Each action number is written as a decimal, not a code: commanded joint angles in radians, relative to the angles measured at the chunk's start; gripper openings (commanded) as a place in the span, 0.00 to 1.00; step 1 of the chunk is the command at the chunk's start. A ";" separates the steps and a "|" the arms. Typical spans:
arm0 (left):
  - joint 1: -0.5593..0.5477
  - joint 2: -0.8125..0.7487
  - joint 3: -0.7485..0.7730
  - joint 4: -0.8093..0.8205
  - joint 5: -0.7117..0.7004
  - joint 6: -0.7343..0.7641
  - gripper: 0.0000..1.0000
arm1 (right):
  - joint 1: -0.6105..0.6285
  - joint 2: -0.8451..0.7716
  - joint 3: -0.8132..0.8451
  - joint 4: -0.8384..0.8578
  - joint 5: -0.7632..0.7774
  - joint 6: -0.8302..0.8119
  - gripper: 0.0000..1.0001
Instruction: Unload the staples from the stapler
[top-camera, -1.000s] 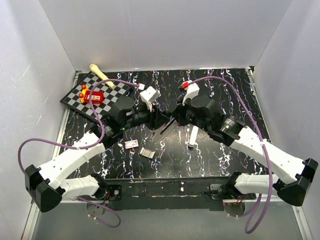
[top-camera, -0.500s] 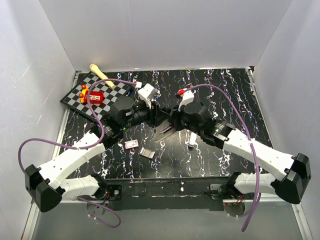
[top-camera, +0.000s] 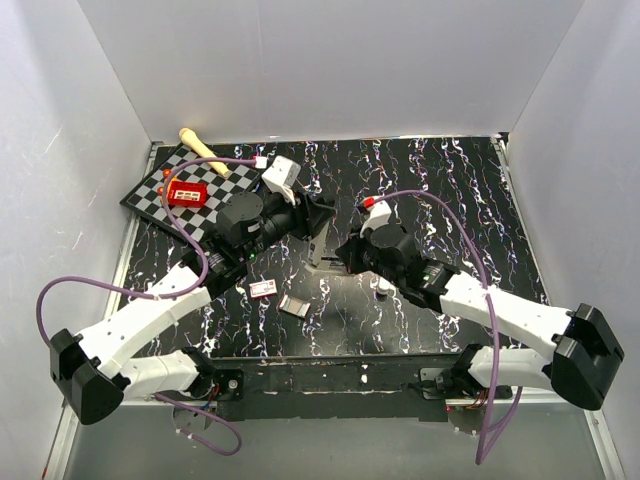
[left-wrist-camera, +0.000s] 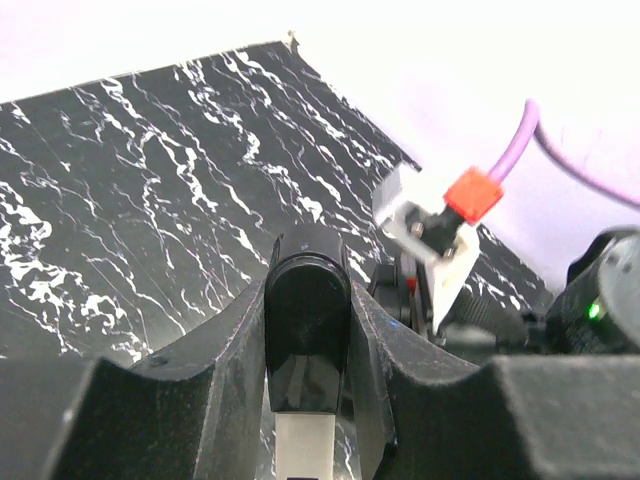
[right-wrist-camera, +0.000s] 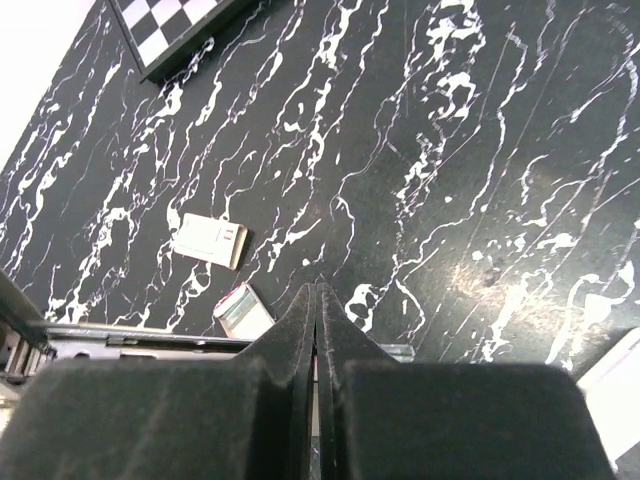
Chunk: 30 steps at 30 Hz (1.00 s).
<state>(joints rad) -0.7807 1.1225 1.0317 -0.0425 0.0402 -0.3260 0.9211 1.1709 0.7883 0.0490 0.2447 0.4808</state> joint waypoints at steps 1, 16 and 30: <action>0.006 -0.001 0.007 0.184 -0.092 -0.033 0.00 | 0.001 0.039 -0.046 0.165 -0.059 0.050 0.01; 0.026 0.200 0.108 0.225 -0.165 0.010 0.00 | -0.001 0.211 -0.097 0.471 -0.186 0.045 0.01; 0.067 0.278 0.180 0.179 -0.114 0.025 0.00 | -0.024 0.237 -0.110 0.531 -0.234 0.042 0.01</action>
<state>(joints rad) -0.7116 1.4235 1.1500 0.0788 -0.0898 -0.2916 0.8963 1.4338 0.6888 0.4992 0.0483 0.5285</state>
